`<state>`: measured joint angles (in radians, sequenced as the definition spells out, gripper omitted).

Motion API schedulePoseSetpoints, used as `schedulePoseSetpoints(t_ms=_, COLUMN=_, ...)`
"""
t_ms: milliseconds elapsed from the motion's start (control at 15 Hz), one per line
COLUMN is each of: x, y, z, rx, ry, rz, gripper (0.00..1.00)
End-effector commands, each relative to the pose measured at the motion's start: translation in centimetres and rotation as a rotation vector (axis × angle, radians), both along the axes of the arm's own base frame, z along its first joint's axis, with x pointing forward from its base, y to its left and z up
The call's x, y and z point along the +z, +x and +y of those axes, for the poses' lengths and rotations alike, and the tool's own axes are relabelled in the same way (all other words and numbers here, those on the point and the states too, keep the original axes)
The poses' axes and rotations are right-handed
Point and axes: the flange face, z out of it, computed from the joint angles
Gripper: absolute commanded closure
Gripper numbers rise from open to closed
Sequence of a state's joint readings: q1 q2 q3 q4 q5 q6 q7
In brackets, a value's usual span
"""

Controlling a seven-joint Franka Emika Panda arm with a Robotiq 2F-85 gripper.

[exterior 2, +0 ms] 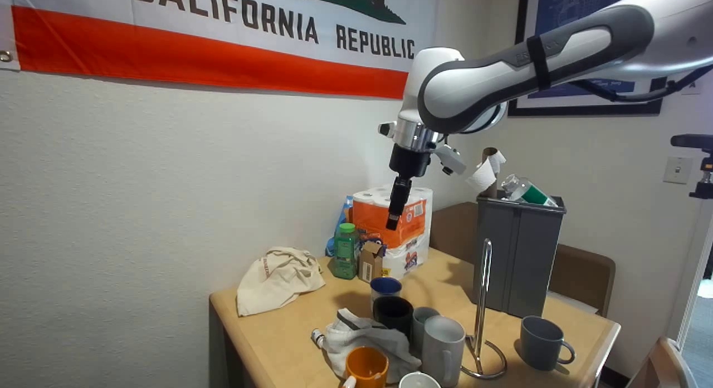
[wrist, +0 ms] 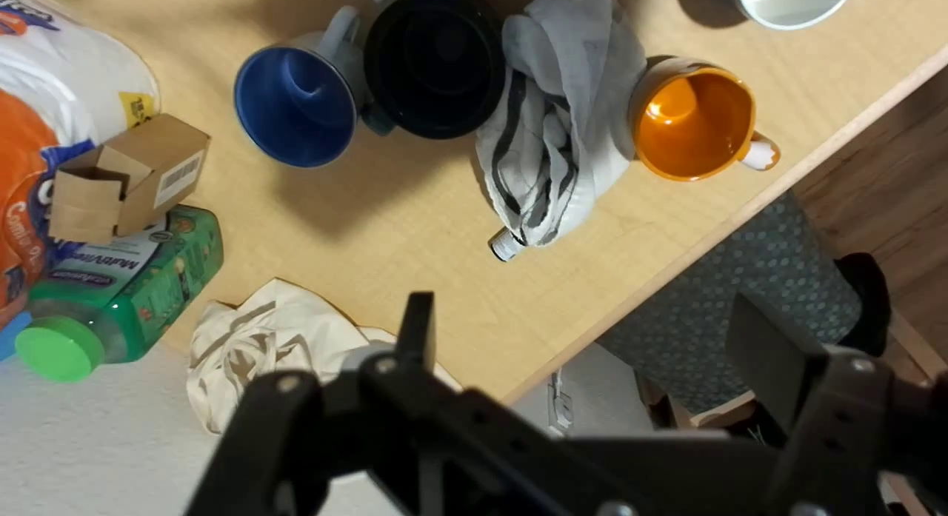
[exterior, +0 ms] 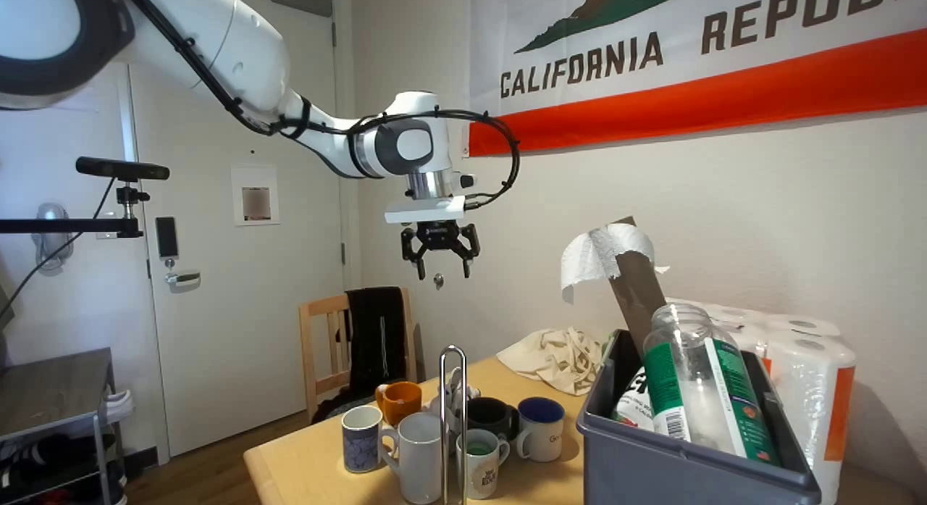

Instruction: Use the towel to wipe in the white mug

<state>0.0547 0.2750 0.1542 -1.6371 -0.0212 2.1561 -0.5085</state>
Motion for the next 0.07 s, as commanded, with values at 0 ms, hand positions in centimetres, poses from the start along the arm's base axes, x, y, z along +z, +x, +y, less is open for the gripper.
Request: schedulePoseSetpoints(t_ms=0, x=1.06, y=-0.96, z=-0.59, rx=-0.01, ry=-0.017, rz=0.017, gripper=0.0)
